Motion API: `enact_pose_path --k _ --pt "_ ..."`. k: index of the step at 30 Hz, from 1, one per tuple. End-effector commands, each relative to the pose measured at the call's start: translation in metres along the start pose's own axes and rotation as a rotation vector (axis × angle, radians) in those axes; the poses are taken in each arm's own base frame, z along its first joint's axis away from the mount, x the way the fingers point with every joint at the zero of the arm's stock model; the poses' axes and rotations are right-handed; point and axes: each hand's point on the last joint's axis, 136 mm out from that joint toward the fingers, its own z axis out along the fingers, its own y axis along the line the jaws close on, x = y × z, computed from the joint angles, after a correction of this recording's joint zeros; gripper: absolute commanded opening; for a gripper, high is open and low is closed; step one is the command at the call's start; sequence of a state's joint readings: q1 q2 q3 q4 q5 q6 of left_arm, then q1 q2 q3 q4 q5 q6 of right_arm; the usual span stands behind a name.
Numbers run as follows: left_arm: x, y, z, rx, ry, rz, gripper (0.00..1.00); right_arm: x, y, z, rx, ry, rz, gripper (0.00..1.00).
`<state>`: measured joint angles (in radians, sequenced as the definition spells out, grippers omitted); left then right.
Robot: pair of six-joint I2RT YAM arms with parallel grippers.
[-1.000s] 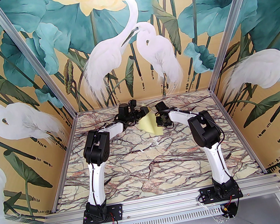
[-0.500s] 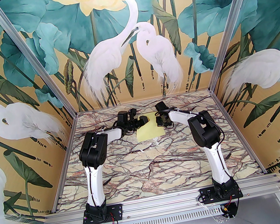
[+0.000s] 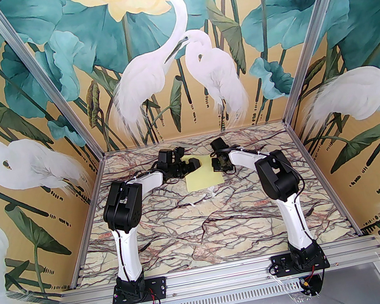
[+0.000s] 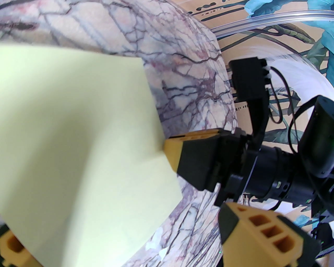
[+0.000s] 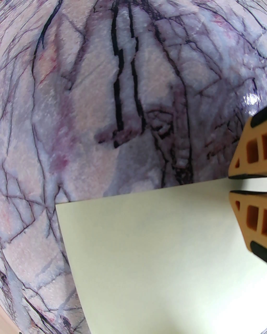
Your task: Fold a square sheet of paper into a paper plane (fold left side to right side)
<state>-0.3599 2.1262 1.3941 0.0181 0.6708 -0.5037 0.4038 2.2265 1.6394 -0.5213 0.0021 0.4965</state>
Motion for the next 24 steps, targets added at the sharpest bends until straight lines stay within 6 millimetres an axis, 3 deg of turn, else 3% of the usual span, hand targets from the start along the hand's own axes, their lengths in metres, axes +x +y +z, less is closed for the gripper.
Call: enact_pose_path --k 1,8,16,24 --pt "-0.005 -0.019 -0.019 0.014 -0.024 0.017 0.90 0.030 0.004 0.019 -0.008 0.100 -0.012 0.16" --pt "-0.002 -0.033 -0.022 0.090 -0.025 -0.009 0.90 0.030 0.003 0.017 -0.007 0.095 -0.012 0.16" --pt "-0.015 -0.055 -0.010 0.216 -0.055 -0.019 0.89 0.029 0.003 0.017 -0.006 0.094 -0.010 0.16" --pt "-0.011 -0.059 0.008 0.239 -0.029 -0.023 0.90 0.029 0.003 0.017 -0.006 0.091 -0.011 0.17"
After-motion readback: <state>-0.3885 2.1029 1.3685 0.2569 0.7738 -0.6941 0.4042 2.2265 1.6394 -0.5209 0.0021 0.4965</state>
